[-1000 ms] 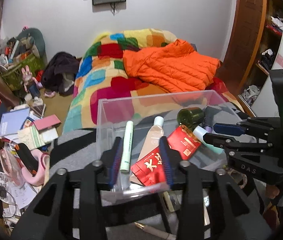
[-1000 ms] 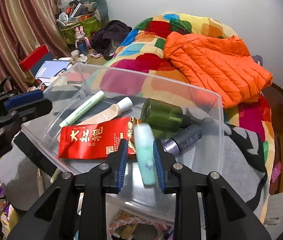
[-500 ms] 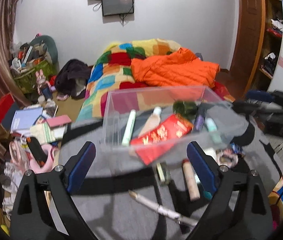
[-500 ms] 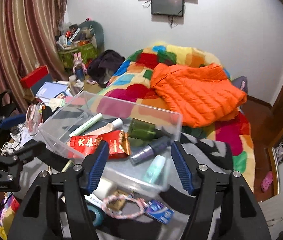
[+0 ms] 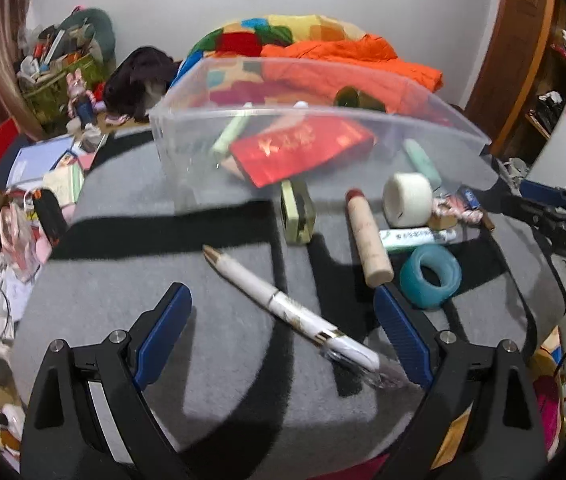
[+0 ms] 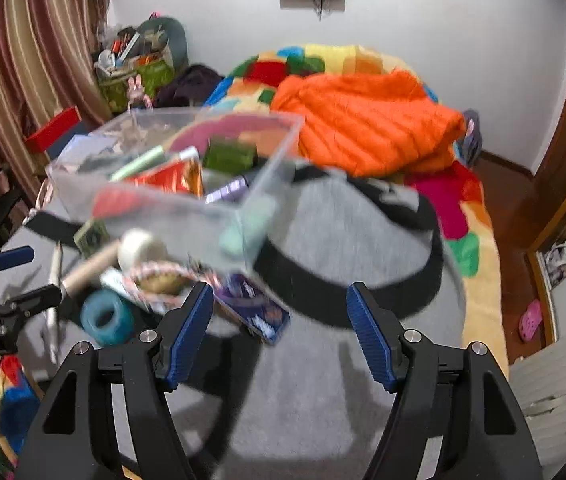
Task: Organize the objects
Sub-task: 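Grasp the white pen with the left gripper while the right grasps the small orange tube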
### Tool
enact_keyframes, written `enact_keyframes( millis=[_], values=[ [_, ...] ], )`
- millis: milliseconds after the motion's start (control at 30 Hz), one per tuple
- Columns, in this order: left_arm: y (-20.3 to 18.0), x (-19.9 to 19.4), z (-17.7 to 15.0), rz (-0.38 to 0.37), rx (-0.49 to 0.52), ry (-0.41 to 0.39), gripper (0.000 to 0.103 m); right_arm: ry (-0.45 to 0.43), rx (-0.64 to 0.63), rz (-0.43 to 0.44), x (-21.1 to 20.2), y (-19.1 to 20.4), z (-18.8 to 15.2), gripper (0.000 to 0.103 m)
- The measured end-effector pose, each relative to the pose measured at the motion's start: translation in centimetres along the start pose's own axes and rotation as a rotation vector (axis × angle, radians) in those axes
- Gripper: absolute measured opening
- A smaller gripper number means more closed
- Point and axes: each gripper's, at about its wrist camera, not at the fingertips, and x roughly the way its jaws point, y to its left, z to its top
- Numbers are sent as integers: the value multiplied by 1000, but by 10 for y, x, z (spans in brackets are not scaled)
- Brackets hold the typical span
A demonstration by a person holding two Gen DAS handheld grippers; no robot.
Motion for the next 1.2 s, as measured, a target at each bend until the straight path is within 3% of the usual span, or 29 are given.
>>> enact_keyframes(
  millis=[167,233,300,367,500,567,600,800,1200],
  values=[
    [-4,5,-12,40,1,-4,93,44,-24,39,19,-6,-4,66],
    [-3,2,-16,39,7,-11,89,59,-41,52,25,-5,-3,66],
    [-2,-2,-18,38,18,-17,78,72,-67,78,32,-2,-2,66],
    [1,-7,-20,26,33,-16,60,77,-94,93,37,2,-1,65],
    [11,-17,-26,-2,55,-9,34,95,-119,129,42,6,-1,38],
    [17,-22,-29,-9,57,-6,18,87,-126,133,39,7,-2,32],
    [20,-25,-31,-10,57,-2,16,82,-127,133,38,8,-2,29],
    [34,-35,-41,3,64,-9,14,58,-100,125,23,5,-12,11],
    [33,-14,-22,6,91,-38,17,79,-25,110,8,-4,-22,13]
  ],
)
